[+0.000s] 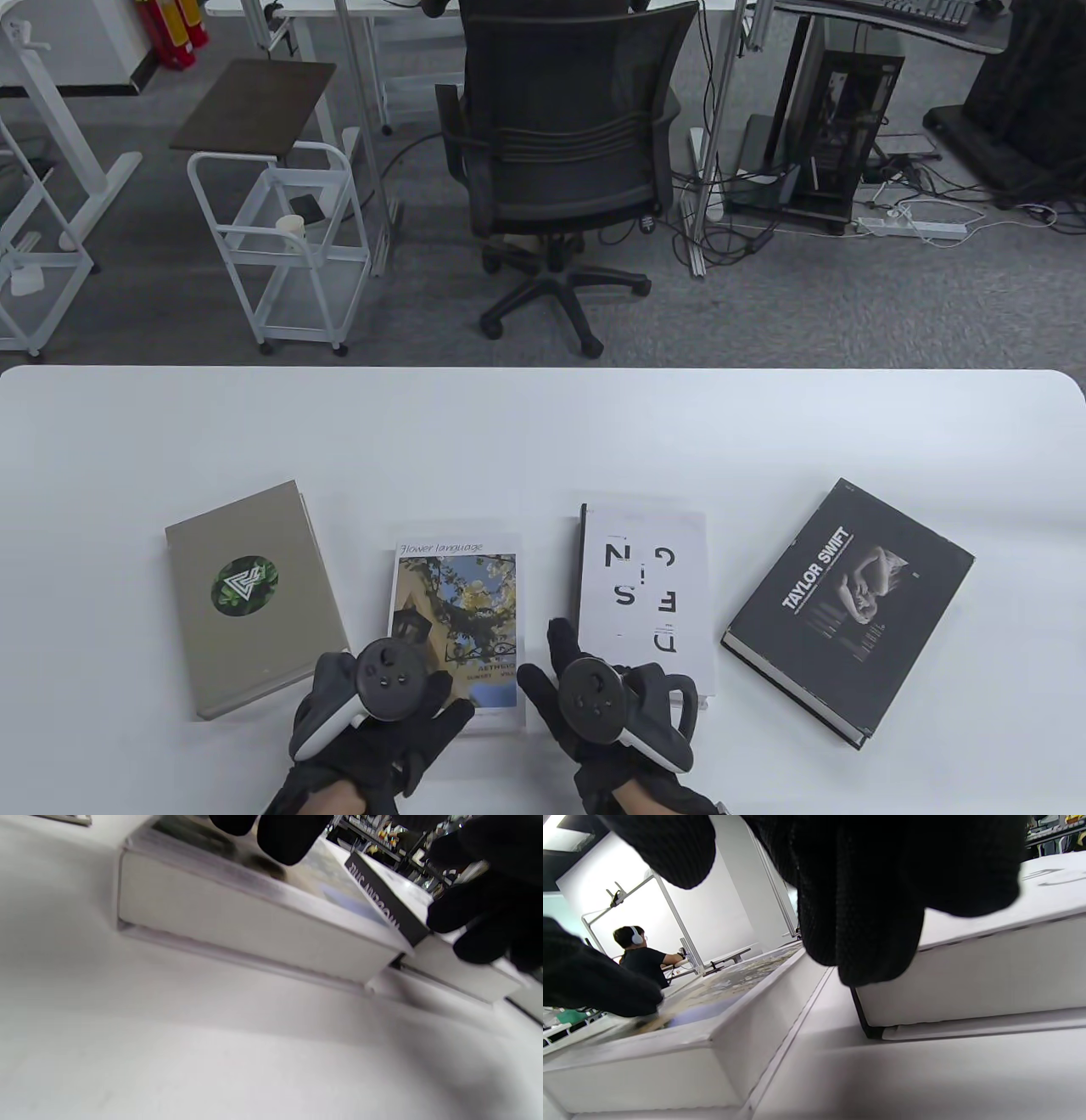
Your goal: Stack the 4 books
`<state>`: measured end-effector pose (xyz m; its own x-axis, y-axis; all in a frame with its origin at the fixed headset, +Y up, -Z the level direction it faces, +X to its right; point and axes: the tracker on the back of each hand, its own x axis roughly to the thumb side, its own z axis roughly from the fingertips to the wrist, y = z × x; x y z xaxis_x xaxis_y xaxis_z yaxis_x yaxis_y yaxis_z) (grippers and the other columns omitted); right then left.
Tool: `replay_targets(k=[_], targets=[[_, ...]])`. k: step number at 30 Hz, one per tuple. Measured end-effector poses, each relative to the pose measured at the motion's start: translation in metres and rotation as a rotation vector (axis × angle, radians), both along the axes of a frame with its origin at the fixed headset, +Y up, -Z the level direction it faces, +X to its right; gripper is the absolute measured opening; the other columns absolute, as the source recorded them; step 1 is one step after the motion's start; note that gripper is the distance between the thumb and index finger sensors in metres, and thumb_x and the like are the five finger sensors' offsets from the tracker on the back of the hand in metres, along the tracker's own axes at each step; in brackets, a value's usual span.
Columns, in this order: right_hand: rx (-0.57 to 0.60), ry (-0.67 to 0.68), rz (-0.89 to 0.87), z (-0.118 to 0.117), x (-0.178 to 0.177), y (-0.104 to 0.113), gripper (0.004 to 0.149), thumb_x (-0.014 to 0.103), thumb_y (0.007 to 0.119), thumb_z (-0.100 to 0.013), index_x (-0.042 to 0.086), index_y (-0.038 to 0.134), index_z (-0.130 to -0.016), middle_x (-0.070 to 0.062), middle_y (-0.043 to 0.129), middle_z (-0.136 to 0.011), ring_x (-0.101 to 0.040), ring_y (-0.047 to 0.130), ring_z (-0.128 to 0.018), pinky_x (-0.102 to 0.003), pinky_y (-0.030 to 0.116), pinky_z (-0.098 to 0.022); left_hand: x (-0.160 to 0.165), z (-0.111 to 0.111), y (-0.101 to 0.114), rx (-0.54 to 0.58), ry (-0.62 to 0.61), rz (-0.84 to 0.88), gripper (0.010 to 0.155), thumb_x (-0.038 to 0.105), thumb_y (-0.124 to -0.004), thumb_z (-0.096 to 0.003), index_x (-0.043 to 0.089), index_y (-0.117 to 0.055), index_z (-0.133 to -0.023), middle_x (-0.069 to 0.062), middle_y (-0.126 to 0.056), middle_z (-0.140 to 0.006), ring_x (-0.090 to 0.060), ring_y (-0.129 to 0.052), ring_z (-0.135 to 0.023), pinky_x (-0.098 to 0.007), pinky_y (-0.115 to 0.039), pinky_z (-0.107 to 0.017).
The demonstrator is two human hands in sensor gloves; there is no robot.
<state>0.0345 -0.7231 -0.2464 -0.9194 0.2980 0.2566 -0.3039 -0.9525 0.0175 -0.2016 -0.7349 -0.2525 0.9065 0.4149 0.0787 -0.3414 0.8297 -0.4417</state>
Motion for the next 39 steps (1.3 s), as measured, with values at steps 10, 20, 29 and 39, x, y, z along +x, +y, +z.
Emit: replay_targets(k=[10, 20, 29, 39], targets=[[-0.143, 0.073, 0.024, -0.001, -0.009, -0.008, 0.064, 0.06, 0.065, -0.061, 0.004, 0.091, -0.079, -0.001, 0.107, -0.046, -0.018, 0.107, -0.022, -0.024, 0.09, -0.01, -0.048, -0.001, 0.027, 0.085, 0.247, 0.086, 0.073, 0.061, -0.06, -0.0484, 0.001, -0.093, -0.073, -0.009, -0.109, -0.038, -0.032, -0.108, -0.025, -0.055, -0.084, -0.029], [-0.234, 0.04, 0.166, 0.0, -0.025, -0.022, 0.069, 0.061, 0.06, -0.062, 0.001, 0.091, -0.079, -0.002, 0.108, -0.044, -0.018, 0.107, -0.021, -0.024, 0.09, -0.01, -0.046, -0.009, -0.009, -0.183, 0.273, -0.109, 0.076, 0.063, -0.06, -0.0476, -0.002, -0.092, -0.073, -0.01, -0.11, -0.04, -0.033, -0.11, -0.027, -0.056, -0.085, -0.03], [-0.338, 0.041, 0.124, -0.005, -0.031, -0.037, 0.072, 0.061, 0.057, -0.063, -0.001, 0.086, -0.084, 0.001, 0.106, -0.045, -0.016, 0.107, -0.022, -0.023, 0.092, -0.012, -0.047, -0.014, -0.025, -0.236, 0.279, -0.115, 0.079, 0.065, -0.057, -0.0471, 0.0, -0.091, -0.075, -0.01, -0.11, -0.044, -0.033, -0.11, -0.032, -0.055, -0.085, -0.034], [-0.36, 0.035, 0.042, -0.004, -0.031, -0.039, 0.074, 0.061, 0.056, -0.063, -0.005, 0.081, -0.087, -0.003, 0.105, -0.052, -0.019, 0.108, -0.029, -0.024, 0.093, -0.016, -0.041, -0.014, -0.03, -0.259, 0.243, -0.079, 0.081, 0.065, -0.055, -0.0475, -0.004, -0.085, -0.076, -0.011, -0.107, -0.049, -0.034, -0.108, -0.037, -0.057, -0.083, -0.037]])
